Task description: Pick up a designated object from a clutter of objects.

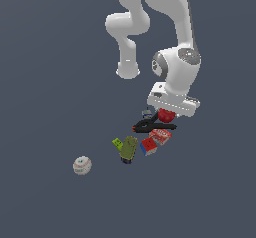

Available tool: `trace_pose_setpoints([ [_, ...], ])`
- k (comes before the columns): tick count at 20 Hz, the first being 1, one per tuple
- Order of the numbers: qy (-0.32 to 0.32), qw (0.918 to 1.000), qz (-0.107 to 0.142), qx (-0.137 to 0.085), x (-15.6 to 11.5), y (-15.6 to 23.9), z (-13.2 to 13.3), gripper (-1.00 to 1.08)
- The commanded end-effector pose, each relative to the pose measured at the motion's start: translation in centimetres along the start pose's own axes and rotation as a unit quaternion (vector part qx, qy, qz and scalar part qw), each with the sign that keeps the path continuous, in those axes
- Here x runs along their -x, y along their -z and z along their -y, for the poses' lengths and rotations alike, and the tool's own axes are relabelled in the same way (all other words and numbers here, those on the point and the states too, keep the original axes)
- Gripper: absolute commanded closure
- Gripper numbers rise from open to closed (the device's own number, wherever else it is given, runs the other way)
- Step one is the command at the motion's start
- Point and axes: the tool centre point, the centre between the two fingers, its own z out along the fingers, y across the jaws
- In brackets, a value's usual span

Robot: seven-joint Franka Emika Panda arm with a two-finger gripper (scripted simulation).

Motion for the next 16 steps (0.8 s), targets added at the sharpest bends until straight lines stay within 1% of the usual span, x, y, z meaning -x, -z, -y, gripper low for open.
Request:
trace_pose_setpoints([
  [1,0.0,1.0,-0.001,-0.002,-1.3,2.3,-0.3,1.08],
  [16,0.0,1.0,0.0,-0.002,-9.8,16.2,-2.5,1.08],
])
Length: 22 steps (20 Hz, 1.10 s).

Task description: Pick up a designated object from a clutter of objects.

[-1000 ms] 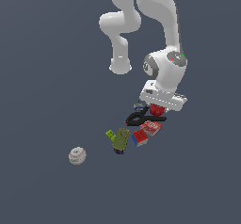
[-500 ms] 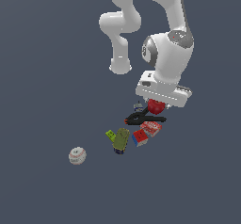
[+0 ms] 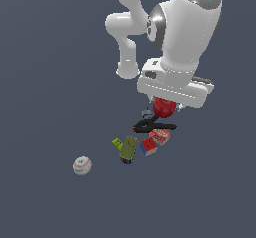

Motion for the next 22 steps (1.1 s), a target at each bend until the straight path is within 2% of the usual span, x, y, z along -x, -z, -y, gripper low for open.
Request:
trace_pose_setpoints([
  [1,0.0,1.0,-0.001,0.0,-1.4,2.4,-0.3,1.08],
  [12,-0.001,1.0,-0.002,0.001,-6.5,10.3,-1.4,1.08],
  [22,-0.001,1.0,-0.002,0.002,-9.2,14.1,-1.8,1.08],
])
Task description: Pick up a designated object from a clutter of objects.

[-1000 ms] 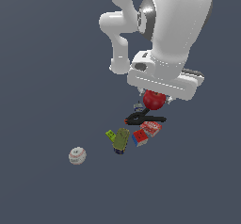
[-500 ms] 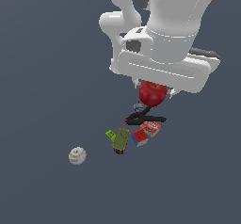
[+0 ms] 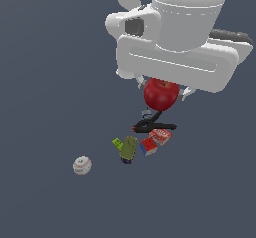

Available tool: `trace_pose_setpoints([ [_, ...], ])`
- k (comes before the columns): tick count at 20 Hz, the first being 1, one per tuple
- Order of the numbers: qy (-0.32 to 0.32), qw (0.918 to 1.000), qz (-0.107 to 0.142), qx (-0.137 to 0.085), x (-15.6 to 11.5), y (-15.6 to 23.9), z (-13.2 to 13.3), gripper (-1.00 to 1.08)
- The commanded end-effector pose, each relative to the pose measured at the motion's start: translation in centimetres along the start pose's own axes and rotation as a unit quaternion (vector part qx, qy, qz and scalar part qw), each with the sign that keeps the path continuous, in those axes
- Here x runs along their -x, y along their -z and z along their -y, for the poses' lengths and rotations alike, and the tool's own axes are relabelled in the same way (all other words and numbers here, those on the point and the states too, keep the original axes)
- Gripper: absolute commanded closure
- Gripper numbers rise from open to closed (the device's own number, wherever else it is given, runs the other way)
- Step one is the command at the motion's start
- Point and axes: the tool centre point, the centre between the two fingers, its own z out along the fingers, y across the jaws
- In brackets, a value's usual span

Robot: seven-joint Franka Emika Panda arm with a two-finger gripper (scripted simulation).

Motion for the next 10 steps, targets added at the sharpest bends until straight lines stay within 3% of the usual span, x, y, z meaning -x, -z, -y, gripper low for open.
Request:
trace_pose_setpoints([
  [1,0.0,1.0,-0.001,0.0,-0.46,0.79,-0.03,1.08],
  [10,0.0,1.0,-0.001,0.0,-1.03,1.54,-0.05,1.08],
])
